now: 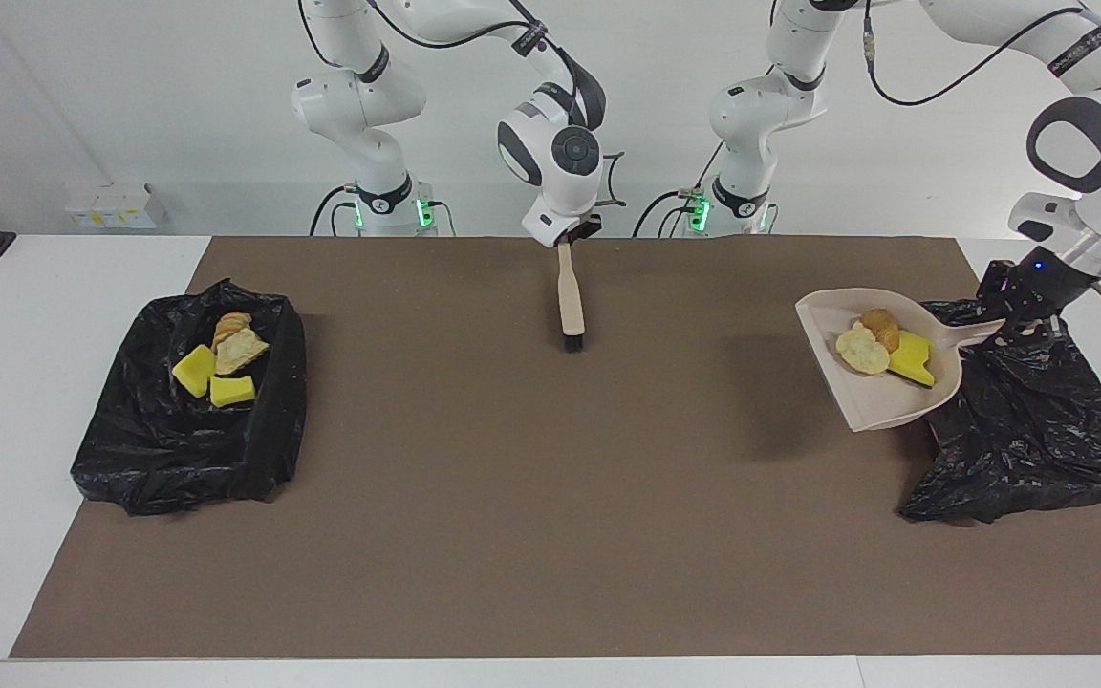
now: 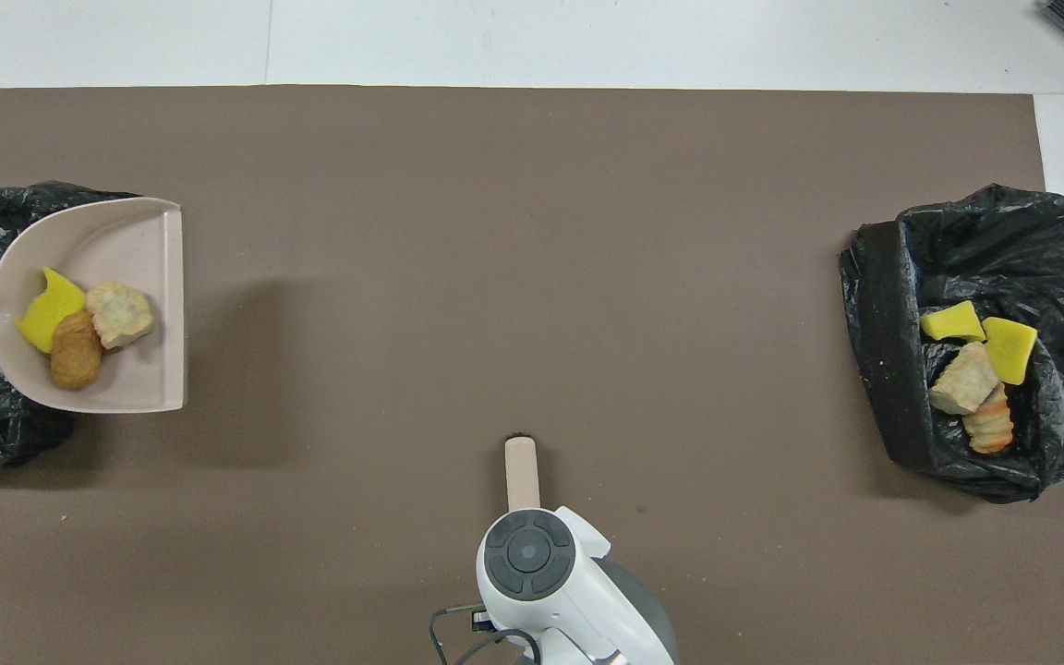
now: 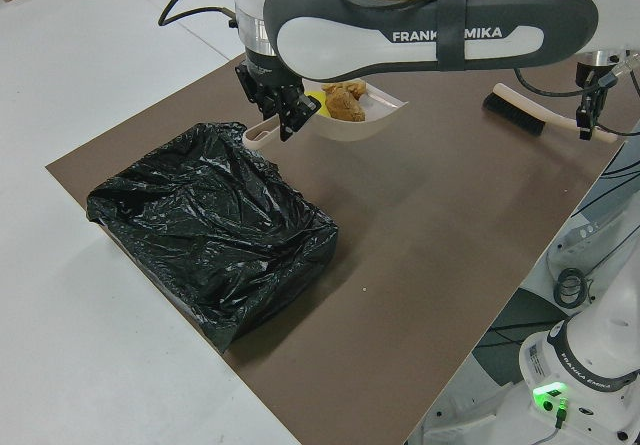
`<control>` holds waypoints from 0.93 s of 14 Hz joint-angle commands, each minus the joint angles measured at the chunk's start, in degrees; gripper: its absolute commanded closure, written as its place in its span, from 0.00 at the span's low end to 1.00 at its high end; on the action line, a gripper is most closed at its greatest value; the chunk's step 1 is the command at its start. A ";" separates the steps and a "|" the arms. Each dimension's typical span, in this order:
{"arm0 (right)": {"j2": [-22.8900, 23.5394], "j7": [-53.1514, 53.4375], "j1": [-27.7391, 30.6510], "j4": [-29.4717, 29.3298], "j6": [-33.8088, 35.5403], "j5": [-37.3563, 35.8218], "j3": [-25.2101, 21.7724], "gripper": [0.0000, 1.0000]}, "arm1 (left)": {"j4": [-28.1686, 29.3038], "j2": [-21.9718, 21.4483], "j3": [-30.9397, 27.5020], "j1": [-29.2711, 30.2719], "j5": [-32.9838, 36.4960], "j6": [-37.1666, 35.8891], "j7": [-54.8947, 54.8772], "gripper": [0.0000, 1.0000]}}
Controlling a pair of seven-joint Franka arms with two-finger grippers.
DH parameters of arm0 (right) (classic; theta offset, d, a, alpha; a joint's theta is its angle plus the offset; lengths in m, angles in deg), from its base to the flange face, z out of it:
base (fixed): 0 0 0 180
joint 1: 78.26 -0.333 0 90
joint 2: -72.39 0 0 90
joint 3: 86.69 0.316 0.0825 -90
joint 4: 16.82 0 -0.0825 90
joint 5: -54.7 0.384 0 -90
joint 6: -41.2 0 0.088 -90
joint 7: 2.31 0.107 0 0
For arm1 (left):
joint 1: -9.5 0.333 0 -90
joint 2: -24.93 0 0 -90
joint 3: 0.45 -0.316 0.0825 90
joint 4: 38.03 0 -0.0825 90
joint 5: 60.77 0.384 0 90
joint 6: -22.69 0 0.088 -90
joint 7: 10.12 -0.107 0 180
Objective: Sweep and dump trash in bin
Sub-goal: 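Tip the dustpan over the black trash bag with the left gripper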
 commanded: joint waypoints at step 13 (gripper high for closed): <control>1.25 2.00 11.67 -6.18 -0.69 0.51 -0.48 0.00 | -13.17 6.34 -0.96 9.01 24.80 6.19 -6.48 1.00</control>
